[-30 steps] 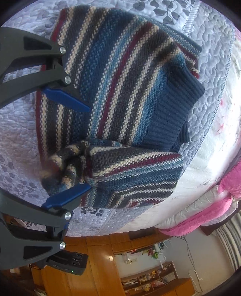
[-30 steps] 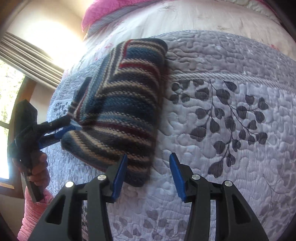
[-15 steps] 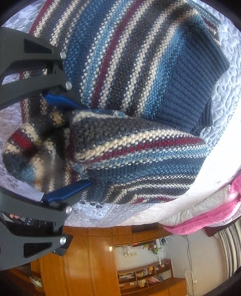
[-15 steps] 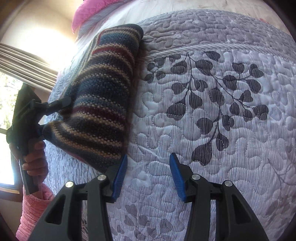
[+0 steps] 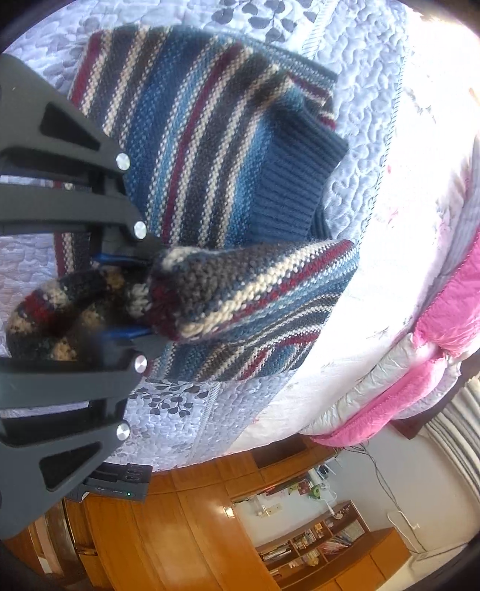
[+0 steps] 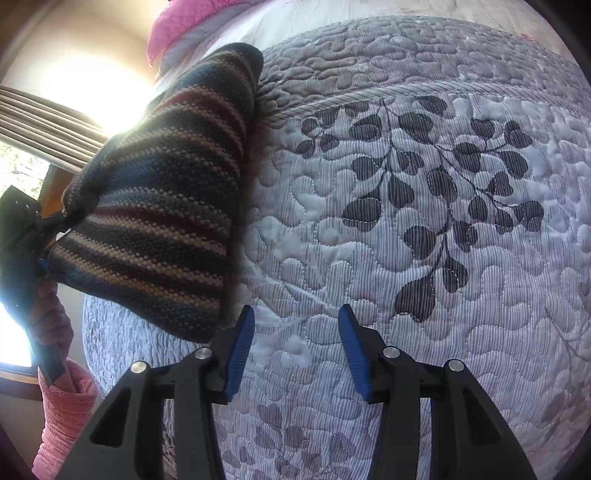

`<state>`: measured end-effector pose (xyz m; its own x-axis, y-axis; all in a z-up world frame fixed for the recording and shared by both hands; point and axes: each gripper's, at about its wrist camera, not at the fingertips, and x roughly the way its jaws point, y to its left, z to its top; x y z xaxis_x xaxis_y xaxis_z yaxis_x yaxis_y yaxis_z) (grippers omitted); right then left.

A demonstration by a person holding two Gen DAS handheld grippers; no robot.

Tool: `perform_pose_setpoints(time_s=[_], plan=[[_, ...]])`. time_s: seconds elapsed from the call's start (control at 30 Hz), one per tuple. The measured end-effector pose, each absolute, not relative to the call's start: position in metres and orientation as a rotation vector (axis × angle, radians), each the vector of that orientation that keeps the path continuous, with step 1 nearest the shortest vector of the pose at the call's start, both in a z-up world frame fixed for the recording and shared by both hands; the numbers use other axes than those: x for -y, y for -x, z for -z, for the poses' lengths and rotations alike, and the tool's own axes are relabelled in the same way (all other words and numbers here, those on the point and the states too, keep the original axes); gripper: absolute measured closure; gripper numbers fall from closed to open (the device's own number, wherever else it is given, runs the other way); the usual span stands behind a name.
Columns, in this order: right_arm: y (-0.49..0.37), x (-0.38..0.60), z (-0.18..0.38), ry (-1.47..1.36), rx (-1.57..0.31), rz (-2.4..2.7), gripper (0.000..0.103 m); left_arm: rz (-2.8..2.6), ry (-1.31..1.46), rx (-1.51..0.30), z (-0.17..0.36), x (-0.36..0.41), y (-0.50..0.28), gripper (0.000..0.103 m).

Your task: Fold small clothes

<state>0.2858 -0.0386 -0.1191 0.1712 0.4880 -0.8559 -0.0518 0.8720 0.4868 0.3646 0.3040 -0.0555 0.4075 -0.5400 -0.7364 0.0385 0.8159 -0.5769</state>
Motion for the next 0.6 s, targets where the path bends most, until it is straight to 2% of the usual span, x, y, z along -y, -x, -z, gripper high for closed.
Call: perform_pose_setpoints(time_s=[0.37, 0.6], plan=[[-0.295, -0.008, 0.111, -0.351, -1.357, -0.457, 0.055, 0.2, 0.456, -1.101, 0.048, -0.441, -0.34, 0.079], [-0.299, -0.038, 0.107, -0.325, -1.364, -0.497, 0.055, 0.206, 0.507, -1.21, 0.11, -0.469, -0.339, 0.079]])
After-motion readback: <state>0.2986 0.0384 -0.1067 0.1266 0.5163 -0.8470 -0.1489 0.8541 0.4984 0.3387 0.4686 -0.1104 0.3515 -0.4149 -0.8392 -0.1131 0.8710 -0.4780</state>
